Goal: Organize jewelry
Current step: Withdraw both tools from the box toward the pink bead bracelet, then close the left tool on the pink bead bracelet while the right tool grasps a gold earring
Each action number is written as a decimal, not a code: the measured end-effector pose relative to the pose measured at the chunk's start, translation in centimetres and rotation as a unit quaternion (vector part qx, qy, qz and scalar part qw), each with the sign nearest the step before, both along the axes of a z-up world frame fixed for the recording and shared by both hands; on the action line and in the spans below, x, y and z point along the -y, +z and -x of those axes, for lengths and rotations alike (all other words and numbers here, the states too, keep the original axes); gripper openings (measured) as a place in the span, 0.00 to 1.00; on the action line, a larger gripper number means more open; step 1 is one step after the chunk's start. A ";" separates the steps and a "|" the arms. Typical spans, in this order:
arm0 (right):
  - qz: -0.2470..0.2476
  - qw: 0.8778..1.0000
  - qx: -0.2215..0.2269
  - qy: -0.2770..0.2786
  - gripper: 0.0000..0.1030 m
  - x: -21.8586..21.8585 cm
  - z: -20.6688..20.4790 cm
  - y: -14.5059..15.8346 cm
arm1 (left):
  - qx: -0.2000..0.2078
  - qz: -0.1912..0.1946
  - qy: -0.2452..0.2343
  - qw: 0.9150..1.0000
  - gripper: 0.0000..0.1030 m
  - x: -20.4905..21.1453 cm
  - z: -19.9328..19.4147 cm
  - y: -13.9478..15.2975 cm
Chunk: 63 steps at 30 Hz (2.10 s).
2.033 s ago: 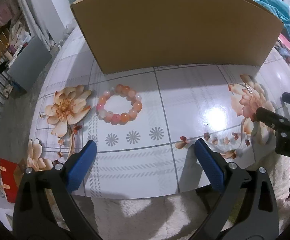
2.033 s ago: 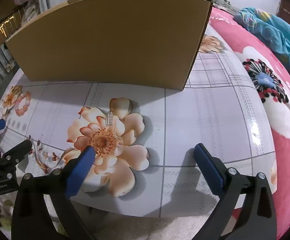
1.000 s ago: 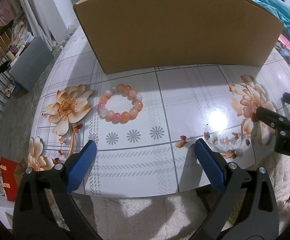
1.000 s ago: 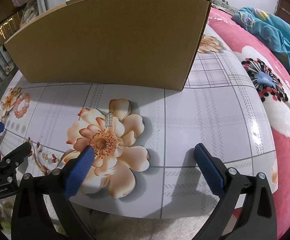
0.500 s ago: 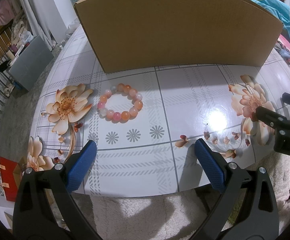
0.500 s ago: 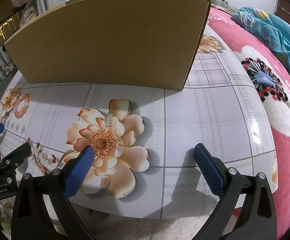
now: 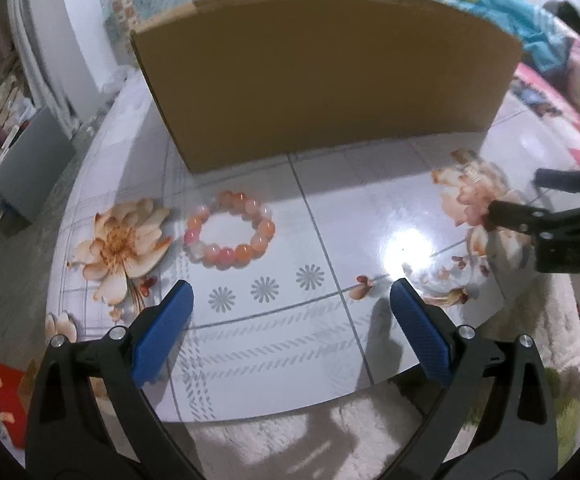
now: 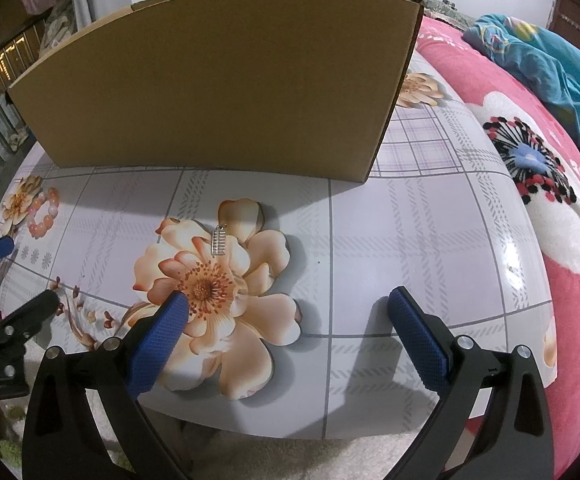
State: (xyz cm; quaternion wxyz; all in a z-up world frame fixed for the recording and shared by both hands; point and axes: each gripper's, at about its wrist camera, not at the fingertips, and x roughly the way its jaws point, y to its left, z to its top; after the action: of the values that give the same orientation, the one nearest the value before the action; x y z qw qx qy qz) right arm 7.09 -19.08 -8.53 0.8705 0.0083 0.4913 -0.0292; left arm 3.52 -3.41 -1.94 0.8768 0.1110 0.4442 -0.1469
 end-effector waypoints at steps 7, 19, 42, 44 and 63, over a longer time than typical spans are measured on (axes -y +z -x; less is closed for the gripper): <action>-0.001 1.000 0.003 0.001 0.94 0.0 0.0 0.0 | 0.048 0.043 -0.029 0.998 0.75 -0.4 -0.3 1.5; -0.002 1.000 0.009 0.002 0.94 0.0 0.1 0.0 | 0.018 0.042 -0.051 0.998 0.33 0.1 -2.6 -0.1; -0.052 0.997 0.044 0.045 0.79 0.4 2.1 1.1 | 0.011 0.043 -0.038 0.998 0.08 0.8 -2.9 -0.8; -0.032 0.996 0.055 0.057 0.69 -0.3 2.0 1.7 | 0.014 0.041 -0.038 0.998 0.08 0.9 -2.6 -0.8; -0.015 0.996 0.034 0.076 0.17 -2.8 -0.4 0.9 | 0.020 0.052 -0.044 0.997 0.08 -0.1 -2.1 -1.0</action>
State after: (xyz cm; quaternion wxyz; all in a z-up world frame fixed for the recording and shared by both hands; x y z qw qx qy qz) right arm 7.45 -16.31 -7.61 0.8860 -0.0155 0.4614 0.0446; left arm 5.67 -3.31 -2.90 0.8830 0.0873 0.4126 -0.2060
